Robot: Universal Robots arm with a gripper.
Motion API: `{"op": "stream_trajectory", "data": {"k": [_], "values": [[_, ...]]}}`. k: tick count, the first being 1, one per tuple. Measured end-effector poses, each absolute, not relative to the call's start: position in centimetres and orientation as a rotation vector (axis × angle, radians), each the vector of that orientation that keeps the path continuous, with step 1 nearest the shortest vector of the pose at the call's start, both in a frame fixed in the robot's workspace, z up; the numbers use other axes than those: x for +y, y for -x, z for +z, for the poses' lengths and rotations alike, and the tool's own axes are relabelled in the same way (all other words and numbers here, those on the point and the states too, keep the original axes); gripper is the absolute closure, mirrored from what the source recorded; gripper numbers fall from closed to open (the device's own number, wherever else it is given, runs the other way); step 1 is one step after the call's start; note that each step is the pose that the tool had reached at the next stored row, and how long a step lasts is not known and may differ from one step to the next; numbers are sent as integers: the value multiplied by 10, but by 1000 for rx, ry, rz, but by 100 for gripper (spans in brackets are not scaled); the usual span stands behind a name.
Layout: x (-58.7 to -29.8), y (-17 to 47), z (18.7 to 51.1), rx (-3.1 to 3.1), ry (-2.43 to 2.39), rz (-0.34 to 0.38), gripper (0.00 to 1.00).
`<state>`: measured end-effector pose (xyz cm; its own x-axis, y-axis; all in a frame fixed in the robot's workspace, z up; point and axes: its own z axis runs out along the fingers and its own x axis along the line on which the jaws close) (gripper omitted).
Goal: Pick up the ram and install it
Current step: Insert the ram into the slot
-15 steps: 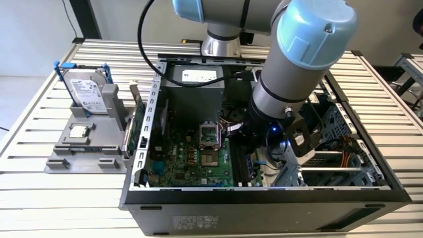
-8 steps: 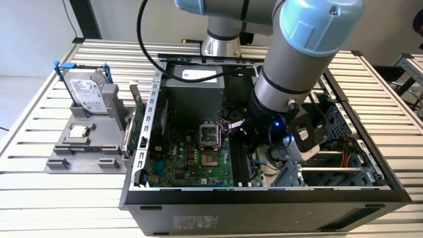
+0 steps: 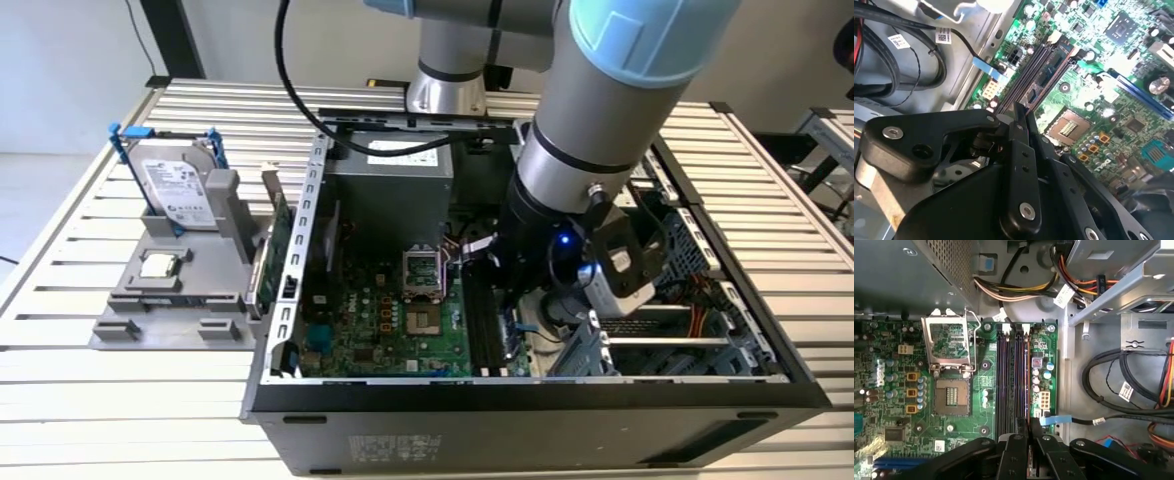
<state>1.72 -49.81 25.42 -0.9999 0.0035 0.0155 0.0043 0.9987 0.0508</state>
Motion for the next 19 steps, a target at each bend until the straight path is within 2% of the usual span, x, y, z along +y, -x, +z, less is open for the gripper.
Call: {"op": "stream_trajectory", "data": {"k": [10,15,19], "values": [[-492,-17,244,-3123,6,-51,100],[-488,-17,240,-3124,7,14,100],[-487,-17,235,-3124,7,18,100]]}}
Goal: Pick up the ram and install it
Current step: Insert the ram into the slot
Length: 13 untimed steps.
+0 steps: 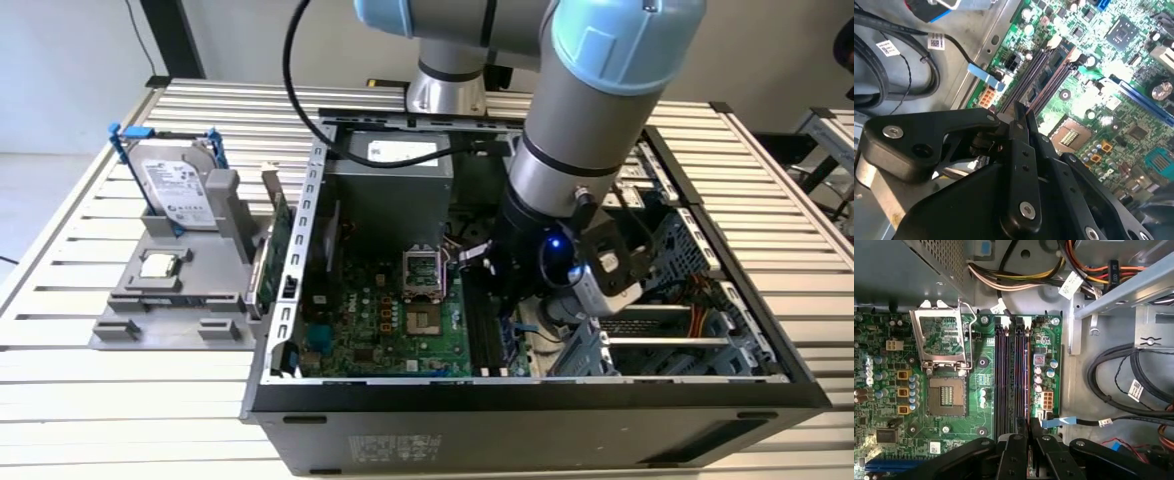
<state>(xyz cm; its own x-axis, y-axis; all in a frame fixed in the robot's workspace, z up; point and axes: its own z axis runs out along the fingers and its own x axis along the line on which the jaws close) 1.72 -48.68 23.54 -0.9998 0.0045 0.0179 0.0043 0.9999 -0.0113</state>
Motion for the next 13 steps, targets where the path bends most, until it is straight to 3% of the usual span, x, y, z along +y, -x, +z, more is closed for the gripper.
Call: {"op": "stream_trajectory", "data": {"k": [13], "values": [[-484,-17,229,-3128,6,-27,100]]}}
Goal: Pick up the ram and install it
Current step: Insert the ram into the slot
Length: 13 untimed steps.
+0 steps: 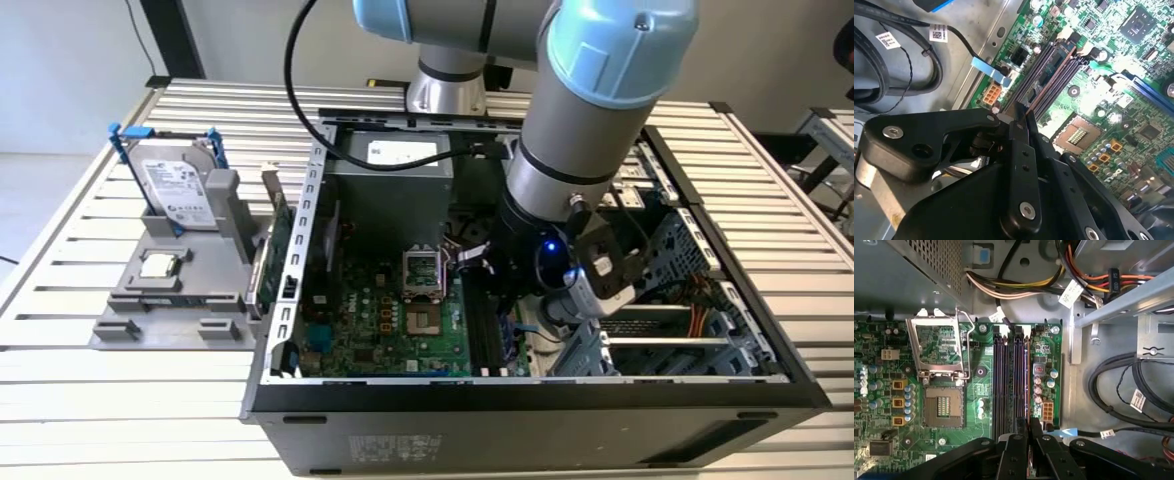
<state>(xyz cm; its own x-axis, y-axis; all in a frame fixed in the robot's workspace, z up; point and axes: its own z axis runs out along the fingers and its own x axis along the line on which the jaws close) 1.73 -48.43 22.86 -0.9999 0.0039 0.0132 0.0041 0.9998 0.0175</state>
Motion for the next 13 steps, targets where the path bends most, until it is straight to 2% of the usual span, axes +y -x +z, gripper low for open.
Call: {"op": "stream_trajectory", "data": {"k": [5,10,13], "values": [[-484,-17,226,-3128,8,-32,100],[-484,-17,223,-3128,11,-77,100],[-483,-17,223,-3128,12,-78,100]]}}
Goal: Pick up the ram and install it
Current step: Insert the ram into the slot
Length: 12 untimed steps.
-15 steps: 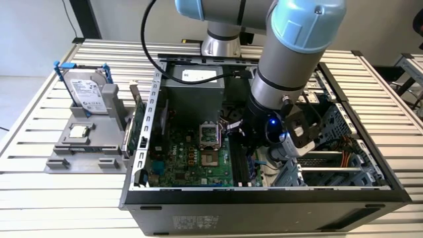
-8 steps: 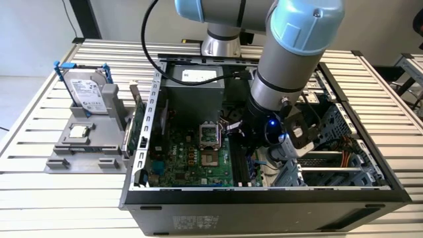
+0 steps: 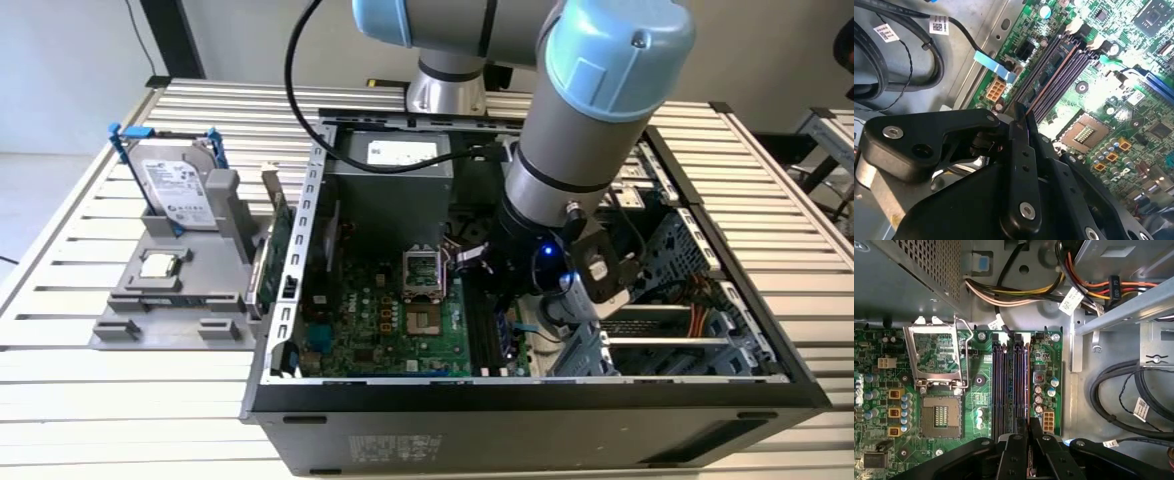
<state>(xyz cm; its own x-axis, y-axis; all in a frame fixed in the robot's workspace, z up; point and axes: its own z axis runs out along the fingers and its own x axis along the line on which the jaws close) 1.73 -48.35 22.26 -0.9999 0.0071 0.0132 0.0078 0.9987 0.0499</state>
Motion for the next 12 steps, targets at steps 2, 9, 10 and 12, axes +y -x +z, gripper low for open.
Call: {"op": "stream_trajectory", "data": {"k": [2,9,10,12], "values": [[-484,-17,222,-3128,12,-78,100],[-485,-17,222,-3128,24,-78,100],[-485,-17,221,-3128,27,-78,100],[-485,-17,221,-3128,32,-79,100]]}}
